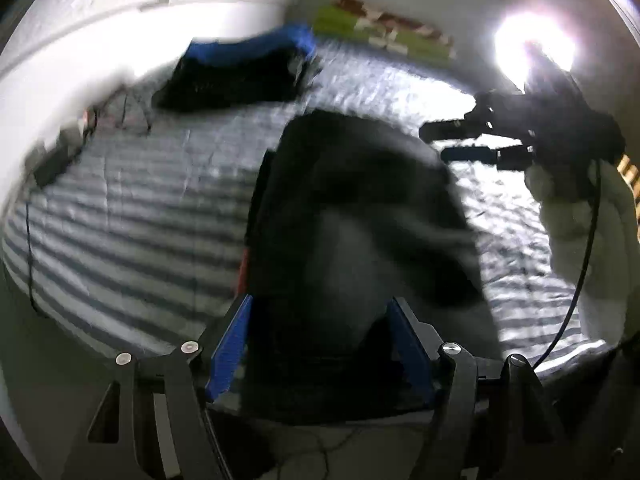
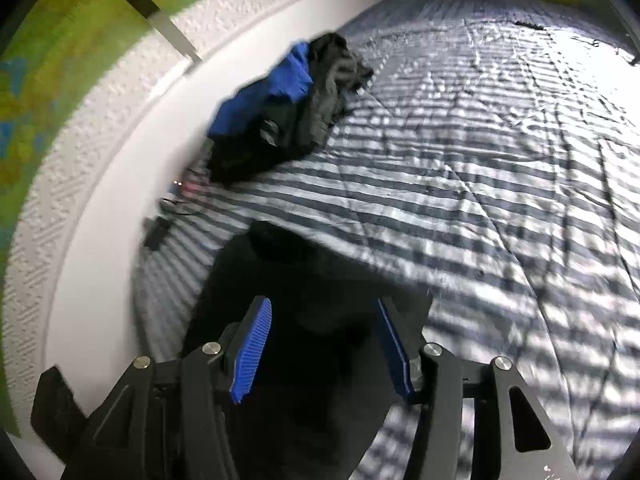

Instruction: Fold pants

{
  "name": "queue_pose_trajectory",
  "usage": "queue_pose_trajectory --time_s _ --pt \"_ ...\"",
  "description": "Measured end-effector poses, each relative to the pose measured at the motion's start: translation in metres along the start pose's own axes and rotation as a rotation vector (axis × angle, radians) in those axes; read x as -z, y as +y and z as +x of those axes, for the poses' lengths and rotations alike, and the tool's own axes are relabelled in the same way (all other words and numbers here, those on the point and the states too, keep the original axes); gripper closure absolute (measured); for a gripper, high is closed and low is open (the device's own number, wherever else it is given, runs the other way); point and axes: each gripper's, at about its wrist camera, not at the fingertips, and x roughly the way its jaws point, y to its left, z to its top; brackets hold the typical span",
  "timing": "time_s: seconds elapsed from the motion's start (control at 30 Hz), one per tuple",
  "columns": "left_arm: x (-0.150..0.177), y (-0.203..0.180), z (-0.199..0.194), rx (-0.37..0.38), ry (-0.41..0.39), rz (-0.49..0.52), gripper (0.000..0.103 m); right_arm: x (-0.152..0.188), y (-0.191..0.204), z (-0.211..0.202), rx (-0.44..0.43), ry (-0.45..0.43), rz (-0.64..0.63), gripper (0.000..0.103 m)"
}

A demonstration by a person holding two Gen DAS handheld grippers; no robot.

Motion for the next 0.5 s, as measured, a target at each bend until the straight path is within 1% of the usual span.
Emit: queue_pose_trajectory --time_s 0.03,0.07,0.1,0.13,0.17,0.2,0.27,0.33,0.4,0.43,0.47,0.5 --pt "0.004 0.005 0.007 0.004 0.017 -0.015 0.030 -0.005 -0.003 0.014 0.036 0.010 -0.006 0.061" --pt "0.007 0.009 0.010 0.005 0.019 -0.028 0.023 -0.008 -0.005 0.023 0.069 0.012 -0.011 0.061" --pt "0.009 0.012 0.012 0.006 0.025 -0.042 0.022 -0.013 -0.008 0.034 0.100 0.013 -0.021 0.061" --pt "0.011 0.016 0.014 0.026 0.039 -0.058 0.022 -0.015 -0.013 0.042 0.120 0.020 -0.020 0.061" --pt "0.012 0.019 0.014 0.035 0.044 -0.070 0.022 -0.016 -0.019 0.046 0.129 0.024 -0.011 0.061" --pt "0.012 0.020 0.011 0.028 0.046 -0.077 0.022 -0.017 -0.023 0.045 0.120 0.016 0.010 0.061" --pt "0.010 0.022 0.000 -0.003 0.026 -0.069 0.024 -0.015 -0.027 0.032 0.112 -0.017 0.033 0.061" --pt "0.000 0.026 -0.018 -0.016 -0.016 -0.067 0.024 -0.004 -0.028 0.005 0.117 -0.068 0.033 0.060" --pt "-0.013 0.032 -0.028 -0.020 -0.041 -0.065 0.024 0.018 -0.030 -0.026 0.120 -0.102 0.040 0.052" --pt "-0.023 0.035 -0.029 -0.026 -0.045 -0.063 0.023 0.025 -0.031 -0.034 0.119 -0.106 0.049 0.045" --pt "-0.033 0.039 -0.027 -0.026 -0.038 -0.063 0.018 0.036 -0.033 -0.042 0.112 -0.107 0.062 0.040" --pt "-0.043 0.042 -0.023 -0.009 -0.025 -0.065 0.015 0.048 -0.035 -0.049 0.096 -0.110 0.080 0.039"
